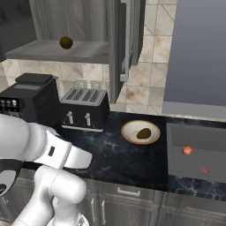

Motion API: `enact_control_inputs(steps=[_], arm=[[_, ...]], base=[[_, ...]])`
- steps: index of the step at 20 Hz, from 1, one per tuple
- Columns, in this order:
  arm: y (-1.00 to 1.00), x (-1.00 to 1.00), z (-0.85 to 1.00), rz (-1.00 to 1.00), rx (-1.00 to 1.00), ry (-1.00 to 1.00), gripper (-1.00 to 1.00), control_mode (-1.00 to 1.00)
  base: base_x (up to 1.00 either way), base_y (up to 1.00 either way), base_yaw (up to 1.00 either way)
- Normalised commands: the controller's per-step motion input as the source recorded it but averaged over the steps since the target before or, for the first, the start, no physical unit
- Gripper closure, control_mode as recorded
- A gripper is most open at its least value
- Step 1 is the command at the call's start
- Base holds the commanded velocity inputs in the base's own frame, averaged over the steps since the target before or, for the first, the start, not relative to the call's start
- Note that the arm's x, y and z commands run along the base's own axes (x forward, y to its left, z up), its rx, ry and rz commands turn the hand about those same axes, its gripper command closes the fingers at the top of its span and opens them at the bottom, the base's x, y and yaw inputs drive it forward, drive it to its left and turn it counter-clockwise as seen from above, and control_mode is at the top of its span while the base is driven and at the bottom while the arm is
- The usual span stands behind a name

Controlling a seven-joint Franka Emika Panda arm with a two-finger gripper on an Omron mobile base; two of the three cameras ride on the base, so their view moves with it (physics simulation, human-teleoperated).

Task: Pick the avocados from the cabinet and place them in one bowl. Pick the peach from the sink and place it in the other bowl.

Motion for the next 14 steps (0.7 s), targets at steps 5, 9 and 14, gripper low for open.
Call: enact_control_inputs(steps=[5,9,14], arm=[[0.73,0.00,0.21,0.02,0.02,-0.05,-1.00,-1.00],[0.73,0.00,0.26,0.25,0.03,0.03,-1.00,-1.00],[0.62,0.00,0.39,0.33,0.00,0.01,-1.00,-1.00]], base=[[0.00,0.00,0.00],[0.00,0.00,0.00],[0.00,0.00,0.00]])
